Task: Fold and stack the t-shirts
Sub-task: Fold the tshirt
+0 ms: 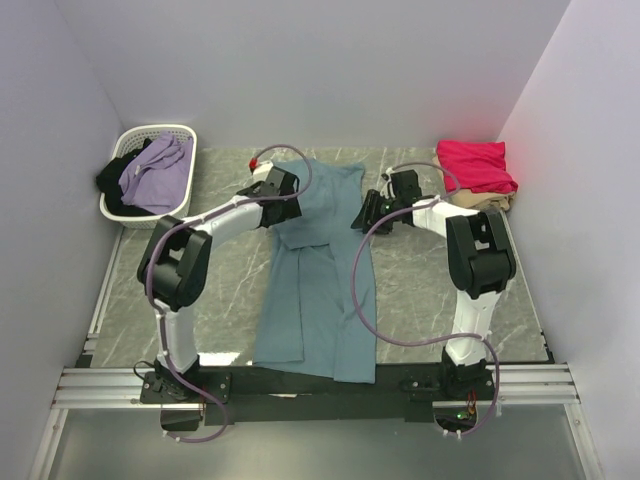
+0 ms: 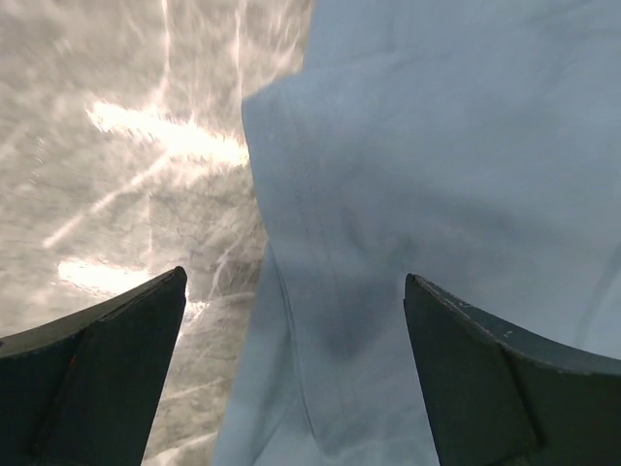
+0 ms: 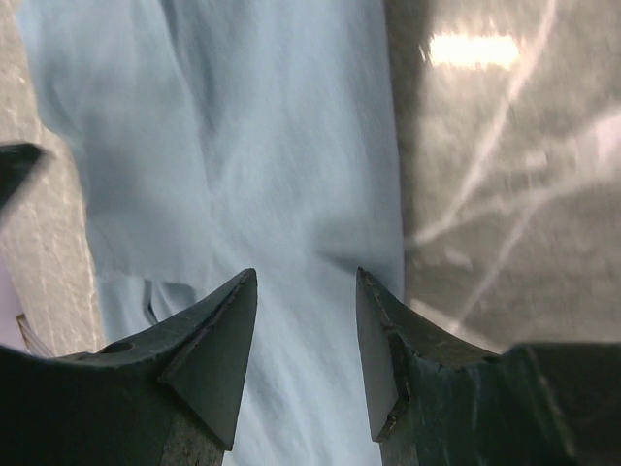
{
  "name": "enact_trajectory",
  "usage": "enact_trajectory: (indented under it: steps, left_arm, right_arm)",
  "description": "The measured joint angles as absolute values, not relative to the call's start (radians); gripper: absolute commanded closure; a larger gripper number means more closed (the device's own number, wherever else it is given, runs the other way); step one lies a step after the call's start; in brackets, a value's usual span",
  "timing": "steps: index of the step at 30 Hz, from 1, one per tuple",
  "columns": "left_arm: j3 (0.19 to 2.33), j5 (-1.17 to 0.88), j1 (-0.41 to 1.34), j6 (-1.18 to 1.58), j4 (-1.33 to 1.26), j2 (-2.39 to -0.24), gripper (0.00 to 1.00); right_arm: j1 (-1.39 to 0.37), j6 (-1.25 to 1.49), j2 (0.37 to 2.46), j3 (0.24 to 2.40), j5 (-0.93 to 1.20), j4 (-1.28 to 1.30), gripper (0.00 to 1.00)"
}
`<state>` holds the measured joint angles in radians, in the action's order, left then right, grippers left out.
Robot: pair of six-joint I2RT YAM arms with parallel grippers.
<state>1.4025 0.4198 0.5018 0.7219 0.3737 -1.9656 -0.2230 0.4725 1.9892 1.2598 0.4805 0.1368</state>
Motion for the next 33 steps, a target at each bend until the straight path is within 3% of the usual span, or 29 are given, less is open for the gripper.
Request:
enact_trajectory:
  steps: [7, 15, 23, 33]
  left_arm:
    - [1.324, 0.429, 0.497, 0.696, 0.343, -1.802, 0.01]
    - [0.912, 0.345, 0.522, 0.754, 0.307, -1.539, 0.01]
    - [0.745, 0.307, 0.755, 0.886, 0.402, -1.4, 0.01]
    - [0.699, 0.328, 0.93, 1.063, 0.547, -1.242, 0.0]
  right_arm:
    - [-0.225, 0.463, 1.844, 1.15, 0.422, 0.191, 0.47]
    - [-0.245, 0.461, 1.61, 0.978, 0.355, 0.252, 0.46]
    - [-0.381, 0.502, 1.371, 0.726, 0.339, 0.358, 0.45]
    - [-0.614, 0.575, 1.1, 0.646, 0.356, 0.385, 0.42]
